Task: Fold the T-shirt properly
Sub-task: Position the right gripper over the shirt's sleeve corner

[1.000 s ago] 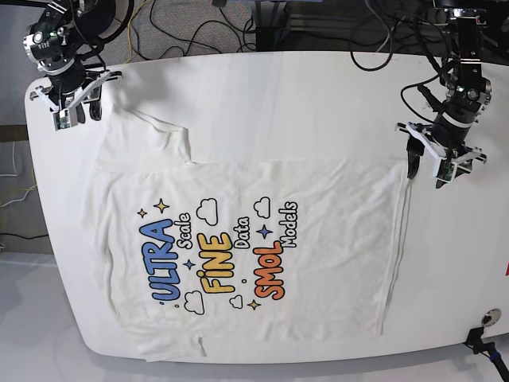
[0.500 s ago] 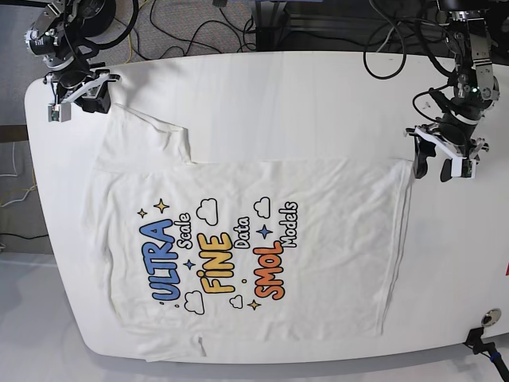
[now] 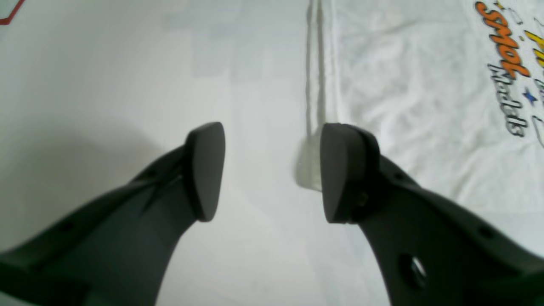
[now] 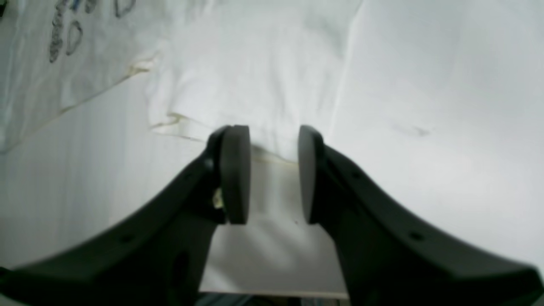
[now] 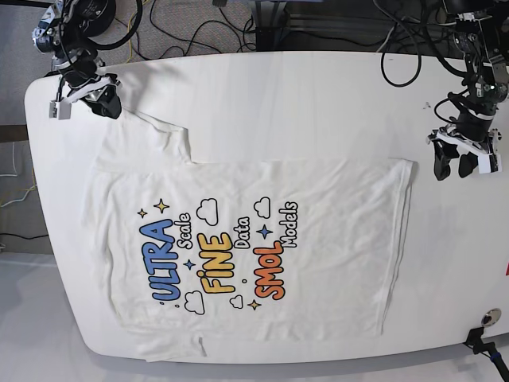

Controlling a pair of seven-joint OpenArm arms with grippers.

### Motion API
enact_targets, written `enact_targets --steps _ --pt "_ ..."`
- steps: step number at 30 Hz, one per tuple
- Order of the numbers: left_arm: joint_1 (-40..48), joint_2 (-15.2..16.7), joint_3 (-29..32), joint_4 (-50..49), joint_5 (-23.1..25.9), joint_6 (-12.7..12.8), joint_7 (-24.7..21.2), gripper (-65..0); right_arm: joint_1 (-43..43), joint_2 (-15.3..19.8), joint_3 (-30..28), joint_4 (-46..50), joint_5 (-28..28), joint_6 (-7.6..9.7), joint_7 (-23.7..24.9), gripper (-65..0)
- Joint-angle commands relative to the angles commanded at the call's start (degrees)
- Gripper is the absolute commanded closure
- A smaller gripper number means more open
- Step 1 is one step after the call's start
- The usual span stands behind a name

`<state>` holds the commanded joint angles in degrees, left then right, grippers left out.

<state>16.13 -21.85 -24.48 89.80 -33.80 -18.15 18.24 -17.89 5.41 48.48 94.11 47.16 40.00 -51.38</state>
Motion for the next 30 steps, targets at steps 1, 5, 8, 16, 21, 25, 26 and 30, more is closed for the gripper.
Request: enact_targets --steps 1,5,8,16,21,25,26,30 --pt "-0.1 0.0 0.0 -0.2 -0.4 0.0 0.0 -33.7 0.0 0.1 0.0 -1.5 1.2 0.0 0.0 -18.9" --pt "-0.4 0.0 0.0 -0.4 -2.7 0.0 0.0 -33.7 -0.1 2.6 0.0 -9.2 7.8 -2.95 0.0 -18.9" --pt "-0.4 0.0 -0.1 -0.4 -2.6 0.0 2.0 -33.7 -0.3 3.2 0.0 -11.3 10.0 -3.12 0.0 -18.9" --pt "-0.4 0.0 -0.3 -0.4 -2.5 0.0 2.5 -33.7 -0.3 4.1 0.0 -11.4 10.4 -3.21 0.0 -18.9" --pt "-0.4 0.0 -0.3 -0.4 -2.5 0.0 2.5 -33.7 0.1 4.0 -0.3 -11.5 10.4 -5.23 0.0 -18.7" --pt "-0.4 -0.1 -0.3 -0.4 -2.5 0.0 2.6 -33.7 1.2 4.0 -0.4 -11.6 10.1 -5.58 0.0 -18.7" --pt "-0.4 -0.1 -0.3 -0.4 -2.5 0.0 2.6 -33.7 1.5 4.0 -0.4 -11.6 10.1 -5.58 0.0 -18.7" --pt "-0.4 -0.1 -0.3 -0.4 -2.5 0.0 2.6 -33.7 2.1 3.9 -0.6 -11.6 10.1 -5.67 0.0 -18.7"
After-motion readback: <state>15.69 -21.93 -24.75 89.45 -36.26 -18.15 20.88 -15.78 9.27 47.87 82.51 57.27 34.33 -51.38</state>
